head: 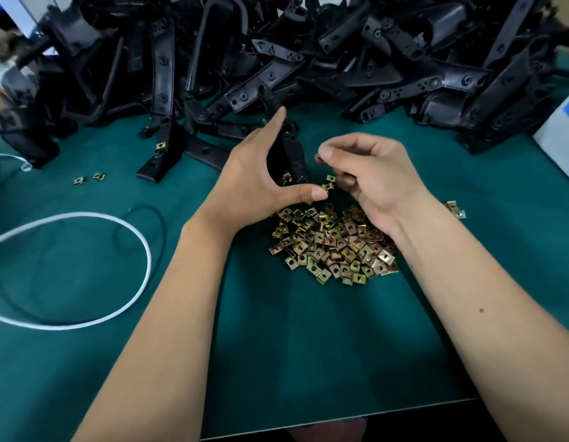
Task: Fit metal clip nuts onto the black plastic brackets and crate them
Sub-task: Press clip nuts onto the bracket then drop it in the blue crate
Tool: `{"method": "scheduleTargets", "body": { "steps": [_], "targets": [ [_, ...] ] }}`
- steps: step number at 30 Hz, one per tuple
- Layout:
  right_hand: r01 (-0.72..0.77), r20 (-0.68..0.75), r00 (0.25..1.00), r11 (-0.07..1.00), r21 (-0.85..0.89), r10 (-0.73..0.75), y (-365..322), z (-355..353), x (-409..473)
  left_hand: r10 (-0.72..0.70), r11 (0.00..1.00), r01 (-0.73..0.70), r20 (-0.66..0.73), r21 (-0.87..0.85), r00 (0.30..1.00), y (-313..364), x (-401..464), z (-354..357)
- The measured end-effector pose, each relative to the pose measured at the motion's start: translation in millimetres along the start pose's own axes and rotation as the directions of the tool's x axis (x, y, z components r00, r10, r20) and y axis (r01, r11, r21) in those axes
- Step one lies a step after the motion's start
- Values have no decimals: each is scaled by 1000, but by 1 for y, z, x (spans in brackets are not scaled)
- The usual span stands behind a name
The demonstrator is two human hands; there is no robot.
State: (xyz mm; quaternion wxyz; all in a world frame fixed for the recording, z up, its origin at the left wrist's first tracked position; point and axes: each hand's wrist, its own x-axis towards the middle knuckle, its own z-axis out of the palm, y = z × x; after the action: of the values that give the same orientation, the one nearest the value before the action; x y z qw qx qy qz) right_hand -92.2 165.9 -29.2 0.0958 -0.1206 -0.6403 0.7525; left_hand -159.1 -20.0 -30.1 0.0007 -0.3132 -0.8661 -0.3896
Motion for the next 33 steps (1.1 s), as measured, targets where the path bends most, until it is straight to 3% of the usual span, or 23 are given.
{"method": "scheduleTargets", "body": {
  "steps": [4,9,15,21,33],
  "targets": [
    [45,-4,999,999,24,-45,2,3,-1,-28,999,28,16,-24,999,1,0,0],
    [96,-44,994,989,-109,-101,7,10,-4,-14,1000,14,13,-16,1000,2,0,0],
    [22,-101,994,993,-117,-34,7,13,-5,5,1000,-5,-5,-4,1000,4,-1,0],
    [66,-143,985,979,-193,-95,10,16,-4,19,1000,-19,-19,1,1000,5,0,1],
    [-8,-51,999,998,-63,5,6,8,-2,62,997,-62,-6,35,998,8,2,3]
  ]
}}
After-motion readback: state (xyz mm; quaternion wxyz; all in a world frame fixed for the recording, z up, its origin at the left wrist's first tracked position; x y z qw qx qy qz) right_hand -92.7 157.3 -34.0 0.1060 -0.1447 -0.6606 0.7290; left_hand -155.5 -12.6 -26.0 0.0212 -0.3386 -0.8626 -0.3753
